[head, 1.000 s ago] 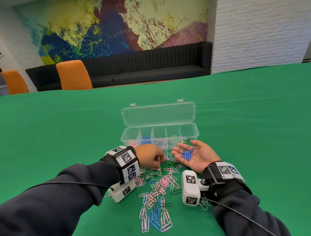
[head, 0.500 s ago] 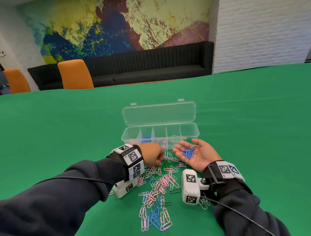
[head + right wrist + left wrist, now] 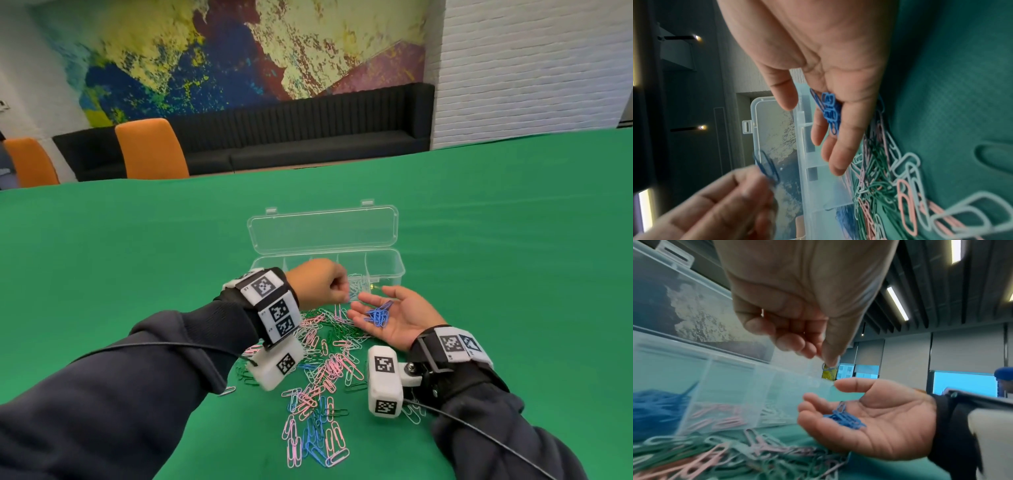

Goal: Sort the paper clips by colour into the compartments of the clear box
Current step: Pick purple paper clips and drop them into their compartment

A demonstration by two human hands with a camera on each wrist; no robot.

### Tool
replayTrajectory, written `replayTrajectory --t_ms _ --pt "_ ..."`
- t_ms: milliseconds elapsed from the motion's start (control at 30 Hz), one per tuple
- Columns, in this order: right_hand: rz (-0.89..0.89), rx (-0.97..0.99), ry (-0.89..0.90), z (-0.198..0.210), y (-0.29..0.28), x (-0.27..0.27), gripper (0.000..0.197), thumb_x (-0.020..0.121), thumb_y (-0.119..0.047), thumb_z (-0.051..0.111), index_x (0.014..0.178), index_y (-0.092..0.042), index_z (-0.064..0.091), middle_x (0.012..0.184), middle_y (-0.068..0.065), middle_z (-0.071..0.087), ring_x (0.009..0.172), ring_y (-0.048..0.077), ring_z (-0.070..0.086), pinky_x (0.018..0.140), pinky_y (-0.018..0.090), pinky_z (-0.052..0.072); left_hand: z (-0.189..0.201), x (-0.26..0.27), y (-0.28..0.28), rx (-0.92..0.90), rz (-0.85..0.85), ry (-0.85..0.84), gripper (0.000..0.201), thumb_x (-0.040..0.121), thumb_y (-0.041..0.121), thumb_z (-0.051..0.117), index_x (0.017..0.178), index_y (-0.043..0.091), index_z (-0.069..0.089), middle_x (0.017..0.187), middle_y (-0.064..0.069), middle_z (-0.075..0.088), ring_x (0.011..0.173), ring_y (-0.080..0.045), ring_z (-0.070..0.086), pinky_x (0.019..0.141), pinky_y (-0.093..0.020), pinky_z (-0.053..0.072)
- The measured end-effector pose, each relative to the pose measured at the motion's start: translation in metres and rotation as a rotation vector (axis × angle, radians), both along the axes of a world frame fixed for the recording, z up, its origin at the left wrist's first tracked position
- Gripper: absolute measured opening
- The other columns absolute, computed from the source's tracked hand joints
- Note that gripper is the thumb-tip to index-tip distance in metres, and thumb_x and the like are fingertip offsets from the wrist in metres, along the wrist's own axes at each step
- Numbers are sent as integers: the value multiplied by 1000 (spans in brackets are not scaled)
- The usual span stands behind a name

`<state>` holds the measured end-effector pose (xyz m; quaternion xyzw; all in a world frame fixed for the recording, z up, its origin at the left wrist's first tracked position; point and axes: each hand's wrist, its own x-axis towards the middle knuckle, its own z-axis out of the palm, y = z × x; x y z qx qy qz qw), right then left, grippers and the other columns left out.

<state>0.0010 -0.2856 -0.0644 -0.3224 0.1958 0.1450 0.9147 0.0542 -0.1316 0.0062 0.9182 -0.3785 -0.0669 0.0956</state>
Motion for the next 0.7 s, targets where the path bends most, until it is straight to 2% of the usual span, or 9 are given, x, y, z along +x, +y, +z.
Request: replayTrajectory --t_ms 100,167,233,333,433,500,600,700 --pt "14 23 -4 1 3 0 40 97 -23 35 95 10 56 96 28 58 78 42 63 52 44 56 8 -1 -3 -107 -9 -41 16 88 20 63 100 10 65 85 5 56 63 -1 45 54 -4 33" --pt "15 42 -9 0 2 0 40 97 -23 35 96 11 56 97 29 59 68 41 67 52 44 57 7 1 6 -86 7 -44 17 88 20 63 103 11 64 87 6 56 61 3 42 54 -3 33" --pt "8 65 -13 0 1 0 40 97 -23 35 98 11 56 98 29 59 65 41 67 51 42 58 5 1 23 -38 16 -22 11 89 17 61 99 13 64 85 8 56 63 4 44 56 -2 33" --pt "-8 76 -29 0 2 0 39 97 -22 36 99 11 56 97 28 60 64 39 68 56 43 57 -6 -8 47 104 -61 87 3 89 16 60 90 16 63 81 10 57 69 0 49 65 -8 36" --pt "-20 64 -42 0 2 -1 39 97 -22 35 98 10 56 95 28 61 65 38 69 64 42 56 -26 -20 58 288 -132 157 5 88 19 63 91 15 63 89 1 63 76 -7 51 70 -17 39" --pt "-29 64 -44 0 1 -1 39 97 -22 35 97 11 57 94 28 62 65 38 69 62 43 56 -37 -24 59 323 -139 171 9 86 20 66 91 13 62 93 -4 64 77 -11 51 69 -22 39" --pt "-39 56 -49 0 1 -2 39 97 -21 35 97 11 57 88 28 64 65 38 69 60 43 56 -40 -24 57 335 -143 136 14 85 22 66 93 12 61 99 -6 61 81 -15 50 72 -26 40" --pt "-46 52 -51 -2 0 -2 39 97 -21 35 99 11 57 90 28 64 66 38 69 60 43 57 -38 -26 55 338 -171 35 21 86 25 64 103 14 57 106 -2 55 87 -16 49 76 -27 39"
